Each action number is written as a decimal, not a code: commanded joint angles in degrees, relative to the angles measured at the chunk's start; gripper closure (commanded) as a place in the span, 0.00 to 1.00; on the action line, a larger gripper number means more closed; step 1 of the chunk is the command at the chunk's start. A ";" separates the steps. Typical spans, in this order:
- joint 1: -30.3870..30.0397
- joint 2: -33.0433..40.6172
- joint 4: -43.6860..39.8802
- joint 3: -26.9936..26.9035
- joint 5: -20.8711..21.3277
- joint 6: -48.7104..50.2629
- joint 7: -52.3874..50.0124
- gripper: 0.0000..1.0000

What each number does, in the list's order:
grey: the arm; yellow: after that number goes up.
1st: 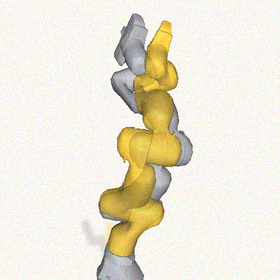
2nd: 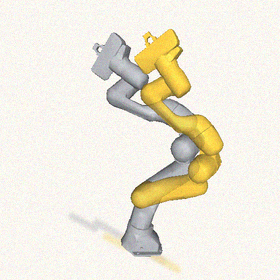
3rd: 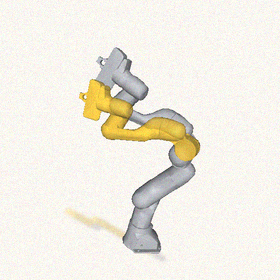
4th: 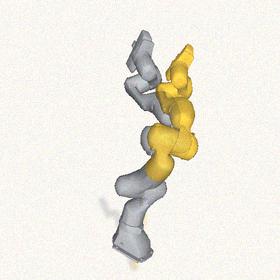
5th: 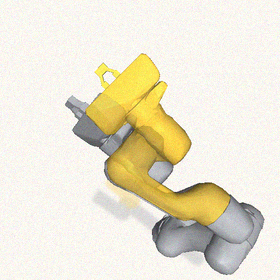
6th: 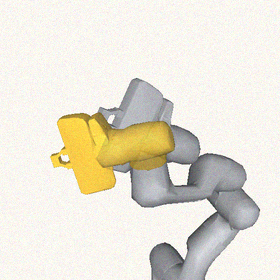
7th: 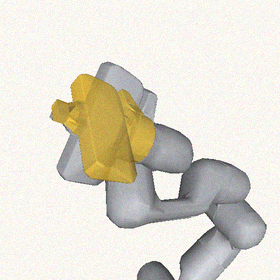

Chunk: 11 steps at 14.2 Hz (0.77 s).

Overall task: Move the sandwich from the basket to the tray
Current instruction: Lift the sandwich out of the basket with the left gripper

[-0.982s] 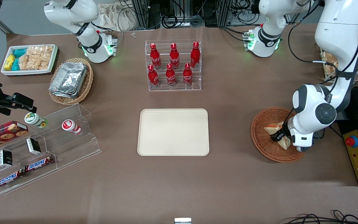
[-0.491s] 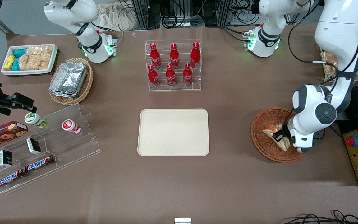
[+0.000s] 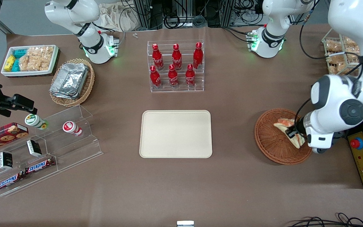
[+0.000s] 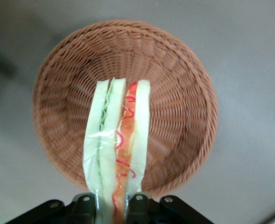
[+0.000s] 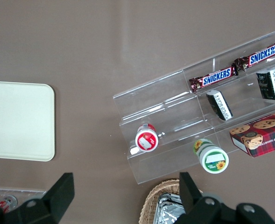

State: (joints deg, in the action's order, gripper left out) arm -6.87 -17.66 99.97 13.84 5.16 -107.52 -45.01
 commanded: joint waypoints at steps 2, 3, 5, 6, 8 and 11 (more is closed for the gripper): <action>0.10 0.08 -12.14 4.69 -0.15 13.45 1.33 1.00; 0.10 0.08 -14.34 6.19 -0.50 15.21 1.07 1.00; 0.10 -0.18 -16.56 9.61 -2.60 16.81 1.86 1.00; 0.19 -0.27 -16.56 11.72 -2.79 16.38 0.81 1.00; 0.10 -0.53 -16.65 15.06 -4.10 16.02 0.80 1.00; 3.07 -1.41 -15.78 17.27 -6.22 10.78 0.54 1.00</action>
State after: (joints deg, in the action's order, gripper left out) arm -5.82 -17.62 85.18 30.19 0.01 -94.13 -44.28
